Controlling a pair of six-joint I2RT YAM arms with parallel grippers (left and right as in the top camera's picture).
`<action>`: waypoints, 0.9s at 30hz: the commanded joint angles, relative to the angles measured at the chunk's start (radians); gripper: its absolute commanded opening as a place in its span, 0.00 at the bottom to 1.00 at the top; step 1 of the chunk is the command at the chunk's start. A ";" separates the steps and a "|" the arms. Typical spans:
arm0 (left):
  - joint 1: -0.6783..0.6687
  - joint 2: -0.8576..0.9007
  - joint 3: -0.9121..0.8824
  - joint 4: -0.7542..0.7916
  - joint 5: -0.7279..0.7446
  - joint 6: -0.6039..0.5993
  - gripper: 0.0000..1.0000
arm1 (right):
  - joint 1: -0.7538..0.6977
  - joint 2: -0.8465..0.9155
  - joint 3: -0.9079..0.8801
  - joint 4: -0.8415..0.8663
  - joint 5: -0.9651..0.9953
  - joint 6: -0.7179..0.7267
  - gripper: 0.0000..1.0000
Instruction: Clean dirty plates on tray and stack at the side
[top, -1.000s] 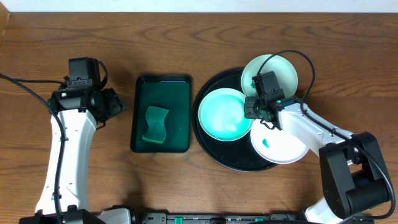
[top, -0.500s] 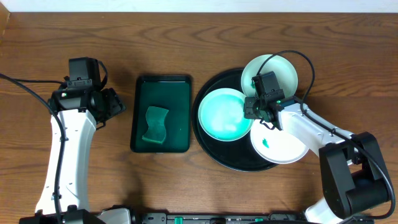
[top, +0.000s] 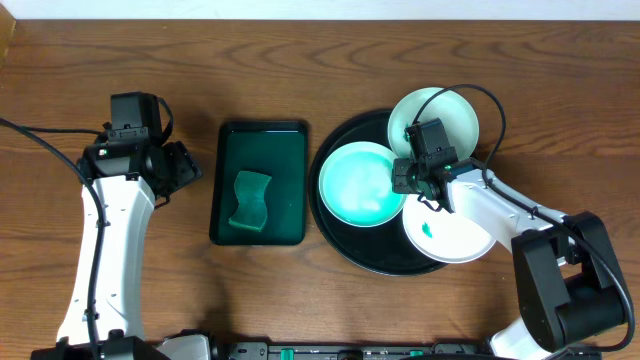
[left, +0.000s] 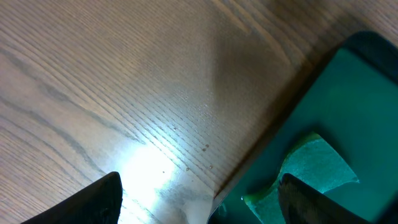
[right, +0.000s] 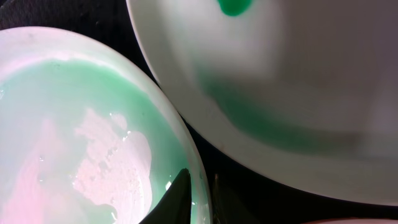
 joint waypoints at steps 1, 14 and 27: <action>0.004 -0.006 0.026 -0.003 -0.010 -0.005 0.80 | 0.017 0.009 -0.011 0.004 -0.008 -0.003 0.11; 0.004 -0.006 0.026 -0.004 -0.010 -0.005 0.80 | 0.017 0.009 -0.023 0.006 -0.009 -0.002 0.01; 0.004 -0.006 0.026 -0.004 -0.010 -0.005 0.81 | -0.044 -0.038 0.006 -0.031 -0.077 -0.003 0.01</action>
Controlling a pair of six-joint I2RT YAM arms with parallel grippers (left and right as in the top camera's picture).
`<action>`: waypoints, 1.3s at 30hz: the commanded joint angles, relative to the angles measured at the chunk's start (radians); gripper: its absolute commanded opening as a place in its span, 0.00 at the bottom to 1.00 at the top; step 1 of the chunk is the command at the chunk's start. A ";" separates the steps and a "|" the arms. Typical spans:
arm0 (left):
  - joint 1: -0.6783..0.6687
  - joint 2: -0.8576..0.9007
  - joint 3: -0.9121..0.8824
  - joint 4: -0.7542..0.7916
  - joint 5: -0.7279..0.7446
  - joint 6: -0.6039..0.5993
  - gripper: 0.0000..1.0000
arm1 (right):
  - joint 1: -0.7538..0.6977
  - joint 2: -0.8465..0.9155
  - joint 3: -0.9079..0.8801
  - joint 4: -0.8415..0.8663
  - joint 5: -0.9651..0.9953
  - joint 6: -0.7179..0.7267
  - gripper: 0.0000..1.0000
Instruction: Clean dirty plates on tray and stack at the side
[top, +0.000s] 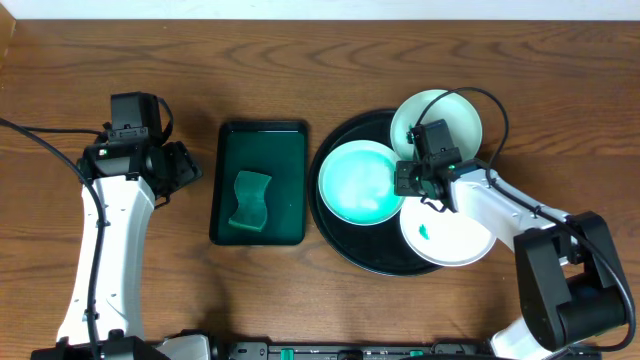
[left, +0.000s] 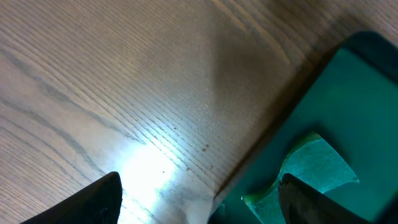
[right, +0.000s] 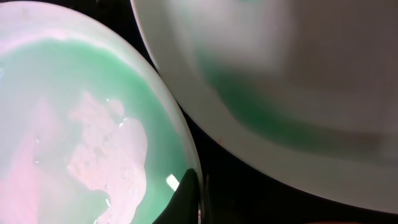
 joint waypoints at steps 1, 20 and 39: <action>0.004 -0.006 0.026 -0.004 -0.010 -0.005 0.81 | -0.019 -0.043 0.015 -0.013 -0.025 0.001 0.01; 0.004 -0.006 0.026 -0.004 -0.010 -0.005 0.80 | -0.022 -0.168 0.015 -0.041 -0.071 -0.029 0.01; 0.004 -0.006 0.026 -0.003 -0.010 -0.005 0.80 | -0.010 -0.248 0.153 -0.196 -0.078 -0.023 0.01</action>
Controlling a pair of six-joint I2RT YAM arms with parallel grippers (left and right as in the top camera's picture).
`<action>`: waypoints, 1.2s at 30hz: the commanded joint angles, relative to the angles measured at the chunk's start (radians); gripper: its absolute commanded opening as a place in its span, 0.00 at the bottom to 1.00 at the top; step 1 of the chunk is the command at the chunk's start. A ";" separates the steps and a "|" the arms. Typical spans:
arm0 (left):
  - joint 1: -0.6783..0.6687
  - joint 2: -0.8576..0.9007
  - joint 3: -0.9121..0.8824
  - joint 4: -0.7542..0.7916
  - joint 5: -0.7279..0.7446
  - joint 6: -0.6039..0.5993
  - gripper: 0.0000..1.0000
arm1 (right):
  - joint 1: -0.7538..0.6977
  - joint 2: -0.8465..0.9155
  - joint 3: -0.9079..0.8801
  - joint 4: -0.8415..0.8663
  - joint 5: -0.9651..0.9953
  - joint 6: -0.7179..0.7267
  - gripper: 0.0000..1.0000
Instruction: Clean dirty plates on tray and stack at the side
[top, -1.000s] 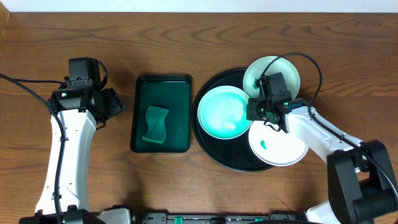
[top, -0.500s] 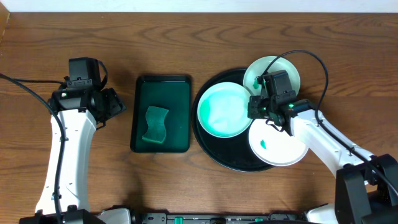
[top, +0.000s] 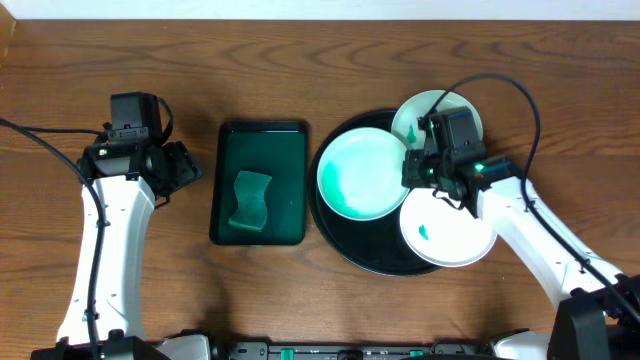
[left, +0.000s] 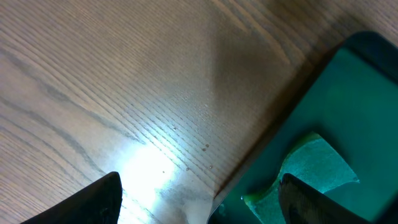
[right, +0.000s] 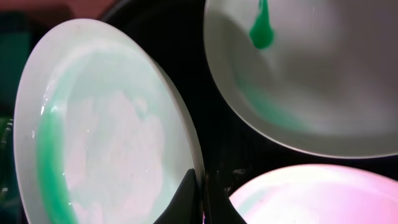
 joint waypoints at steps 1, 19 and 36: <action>0.004 -0.006 0.026 -0.004 -0.010 -0.005 0.80 | 0.009 -0.025 0.092 -0.019 -0.011 -0.007 0.02; 0.004 -0.006 0.026 -0.003 -0.010 -0.005 0.80 | 0.356 0.066 0.156 0.202 0.350 0.138 0.02; 0.004 -0.006 0.026 -0.004 -0.010 -0.005 0.81 | 0.592 0.168 0.156 0.537 0.839 -0.277 0.02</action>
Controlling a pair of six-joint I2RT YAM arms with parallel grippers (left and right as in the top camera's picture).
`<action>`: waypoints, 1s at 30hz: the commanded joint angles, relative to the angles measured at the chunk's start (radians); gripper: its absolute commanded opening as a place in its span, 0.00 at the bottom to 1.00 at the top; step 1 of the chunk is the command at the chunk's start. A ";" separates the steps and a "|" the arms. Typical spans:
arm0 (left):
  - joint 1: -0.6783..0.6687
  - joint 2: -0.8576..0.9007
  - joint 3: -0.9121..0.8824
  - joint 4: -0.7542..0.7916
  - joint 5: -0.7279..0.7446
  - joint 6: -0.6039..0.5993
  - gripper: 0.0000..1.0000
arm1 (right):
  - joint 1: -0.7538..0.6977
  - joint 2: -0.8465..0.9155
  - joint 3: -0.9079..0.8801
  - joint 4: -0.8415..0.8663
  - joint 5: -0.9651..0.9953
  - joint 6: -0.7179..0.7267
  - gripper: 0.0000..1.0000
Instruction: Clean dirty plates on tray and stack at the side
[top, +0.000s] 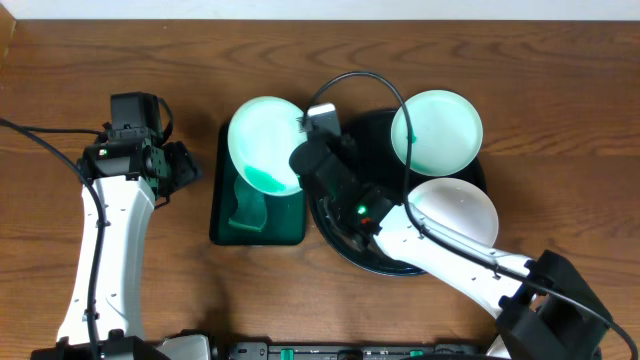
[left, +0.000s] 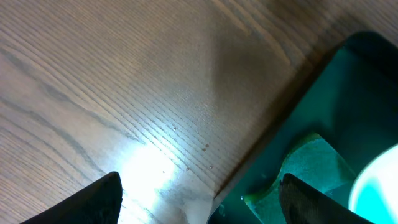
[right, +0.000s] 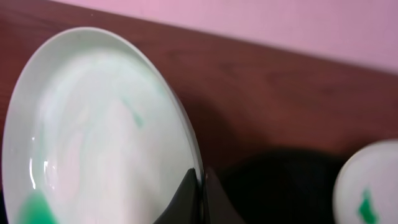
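Observation:
My right gripper (top: 306, 148) is shut on the rim of a white plate smeared with green (top: 264, 144), holding it tilted over the dark green rectangular basin (top: 225, 150). In the right wrist view the fingers (right: 200, 186) pinch that plate's (right: 106, 124) edge. A green sponge (top: 243, 212) lies in the basin, its top partly hidden by the plate. Two more white plates, one greenish (top: 436, 132) and one paler (top: 452, 213), rest on the round black tray (top: 375, 135). My left gripper (top: 182, 166) stands open left of the basin; the sponge (left: 305, 168) shows beside its right finger.
The wooden table (top: 150, 60) surrounds everything. My right arm (top: 440, 250) stretches across the black tray's front half. A black cable (top: 370, 78) loops above the tray. The left arm (top: 100, 250) runs along the table's left side.
My right gripper has moved left with the green-smeared plate, from the black tray to over the green basin. The plate now covers part of the sponge. The left arm has not moved.
The right gripper was at the rim of the green-smeared plate lying on the black tray, then shut on it. Later the plate was tilted up off the tray. Now it hangs over the basin, leaving two plates on the tray. The left gripper stayed open beside the basin.

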 joint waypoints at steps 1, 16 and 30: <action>0.004 -0.006 0.026 -0.004 -0.009 -0.005 0.81 | 0.032 -0.004 0.018 0.082 0.173 -0.270 0.02; 0.004 -0.005 0.026 -0.004 -0.009 -0.005 0.80 | 0.142 -0.004 0.018 0.527 0.325 -0.969 0.02; 0.004 -0.005 0.026 -0.003 -0.009 -0.005 0.81 | 0.214 -0.004 0.018 0.812 0.342 -1.329 0.02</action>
